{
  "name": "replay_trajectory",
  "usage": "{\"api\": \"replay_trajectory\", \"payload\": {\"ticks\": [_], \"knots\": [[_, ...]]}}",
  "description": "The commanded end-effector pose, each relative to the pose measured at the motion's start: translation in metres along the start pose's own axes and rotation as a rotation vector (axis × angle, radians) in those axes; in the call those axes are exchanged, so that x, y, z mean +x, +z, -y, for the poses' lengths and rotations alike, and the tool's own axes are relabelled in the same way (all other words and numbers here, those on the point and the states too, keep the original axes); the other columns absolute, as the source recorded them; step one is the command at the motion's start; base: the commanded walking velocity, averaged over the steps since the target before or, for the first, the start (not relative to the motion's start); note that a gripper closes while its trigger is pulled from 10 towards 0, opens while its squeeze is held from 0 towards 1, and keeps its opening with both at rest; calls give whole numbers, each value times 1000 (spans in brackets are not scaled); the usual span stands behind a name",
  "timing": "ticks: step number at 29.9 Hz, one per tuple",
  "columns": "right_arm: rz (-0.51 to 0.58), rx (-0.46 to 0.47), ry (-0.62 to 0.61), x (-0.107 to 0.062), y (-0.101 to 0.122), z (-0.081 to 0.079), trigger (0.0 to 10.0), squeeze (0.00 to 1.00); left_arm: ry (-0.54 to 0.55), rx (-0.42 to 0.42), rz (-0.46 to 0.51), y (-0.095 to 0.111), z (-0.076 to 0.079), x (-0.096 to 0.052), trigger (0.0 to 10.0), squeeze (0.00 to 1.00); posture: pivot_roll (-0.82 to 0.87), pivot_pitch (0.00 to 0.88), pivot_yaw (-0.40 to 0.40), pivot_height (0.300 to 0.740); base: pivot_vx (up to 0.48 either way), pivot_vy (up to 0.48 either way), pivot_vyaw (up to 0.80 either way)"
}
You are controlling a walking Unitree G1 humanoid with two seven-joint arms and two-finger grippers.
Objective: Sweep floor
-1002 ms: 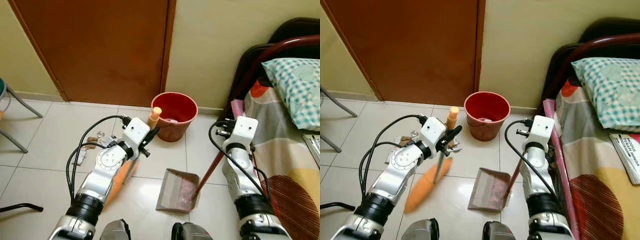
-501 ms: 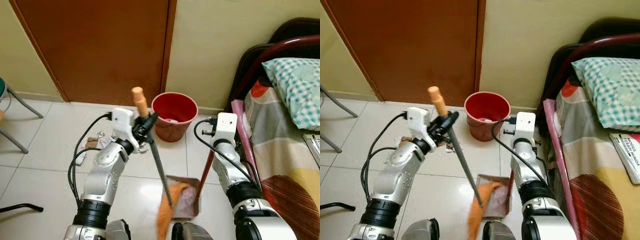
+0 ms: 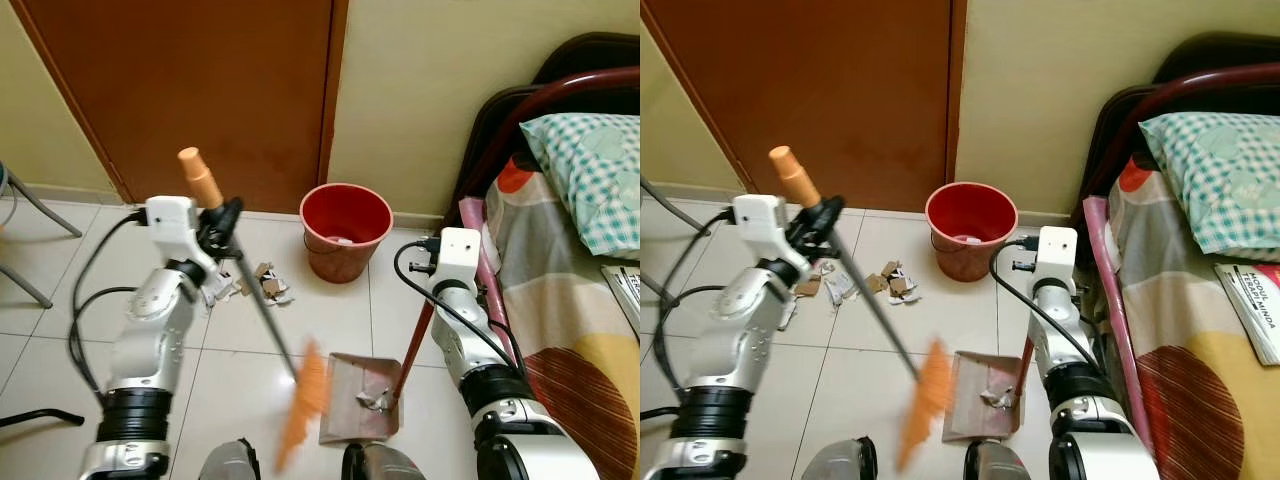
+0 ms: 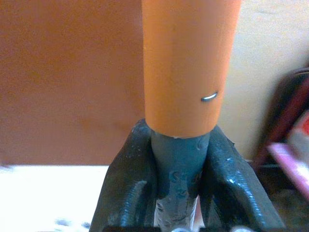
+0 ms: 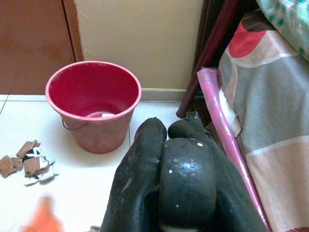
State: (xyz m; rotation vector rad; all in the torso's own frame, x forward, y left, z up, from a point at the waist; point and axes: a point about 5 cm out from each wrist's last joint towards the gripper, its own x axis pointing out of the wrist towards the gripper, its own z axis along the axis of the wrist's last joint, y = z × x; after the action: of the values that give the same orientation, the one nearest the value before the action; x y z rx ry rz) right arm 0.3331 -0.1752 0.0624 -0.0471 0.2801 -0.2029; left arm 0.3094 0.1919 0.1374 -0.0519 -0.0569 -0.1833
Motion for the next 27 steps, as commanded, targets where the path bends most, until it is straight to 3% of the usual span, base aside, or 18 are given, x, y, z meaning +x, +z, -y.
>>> {"api": "replay_trajectory", "payload": {"ticks": [1,5,14,18,27], "knots": [[10,6,20,-3,-1,5,10000,0,18,47,5,-2,-4,-9,10000,0,38,118,-50,740,0,0,0],[15,68,51,-10,-6,13,10000,0,36,78,-62,-24,-4,-29,10000,0,43,112,-52,740,0,0,0],[-27,82,74,-33,-26,21,10000,0,-9,138,-144,-52,11,-53,10000,0,35,94,-53,740,0,0,0],[31,164,85,-41,-20,24,10000,0,-5,115,-152,-55,14,-57,10000,0,33,86,-53,740,0,0,0],[120,215,75,-47,-3,30,10000,0,-7,110,-145,-57,20,-58,10000,0,16,74,-50,740,30,0,0]]}}
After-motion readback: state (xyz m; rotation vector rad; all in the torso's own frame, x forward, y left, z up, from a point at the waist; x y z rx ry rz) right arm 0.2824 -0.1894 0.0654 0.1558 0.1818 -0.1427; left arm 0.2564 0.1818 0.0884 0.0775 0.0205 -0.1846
